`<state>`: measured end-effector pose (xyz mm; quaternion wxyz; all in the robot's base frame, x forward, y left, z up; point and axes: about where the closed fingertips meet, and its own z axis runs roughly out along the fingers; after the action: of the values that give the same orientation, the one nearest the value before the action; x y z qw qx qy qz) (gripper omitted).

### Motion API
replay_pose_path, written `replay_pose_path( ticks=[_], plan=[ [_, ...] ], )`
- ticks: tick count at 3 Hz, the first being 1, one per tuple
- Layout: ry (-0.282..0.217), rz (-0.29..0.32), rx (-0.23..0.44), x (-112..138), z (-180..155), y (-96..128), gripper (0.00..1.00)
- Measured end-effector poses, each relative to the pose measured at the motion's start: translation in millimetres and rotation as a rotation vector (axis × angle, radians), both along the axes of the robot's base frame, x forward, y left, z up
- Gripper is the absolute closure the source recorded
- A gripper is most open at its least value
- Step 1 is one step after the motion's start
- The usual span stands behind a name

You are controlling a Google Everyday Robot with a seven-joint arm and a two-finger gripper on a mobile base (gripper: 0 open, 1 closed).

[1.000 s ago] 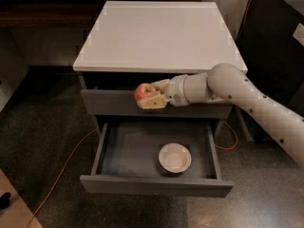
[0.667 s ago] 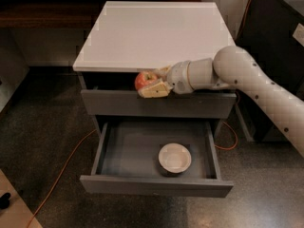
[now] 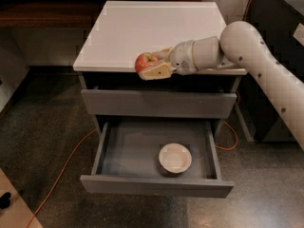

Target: Pick apple from middle drawer and place on counter

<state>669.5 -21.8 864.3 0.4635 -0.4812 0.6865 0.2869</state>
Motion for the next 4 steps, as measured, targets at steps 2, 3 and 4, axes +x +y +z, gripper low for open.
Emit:
replay_pose_path(
  ticks=[2, 3, 4],
  plan=[
    [0.009, 0.006, -0.02, 47.9, 19.5, 0.6, 1.0],
    [0.013, 0.003, -0.047, 66.3, 18.7, 5.7, 1.0],
    [0.017, -0.004, -0.082, 81.0, 13.7, 10.9, 0.99]
  ],
)
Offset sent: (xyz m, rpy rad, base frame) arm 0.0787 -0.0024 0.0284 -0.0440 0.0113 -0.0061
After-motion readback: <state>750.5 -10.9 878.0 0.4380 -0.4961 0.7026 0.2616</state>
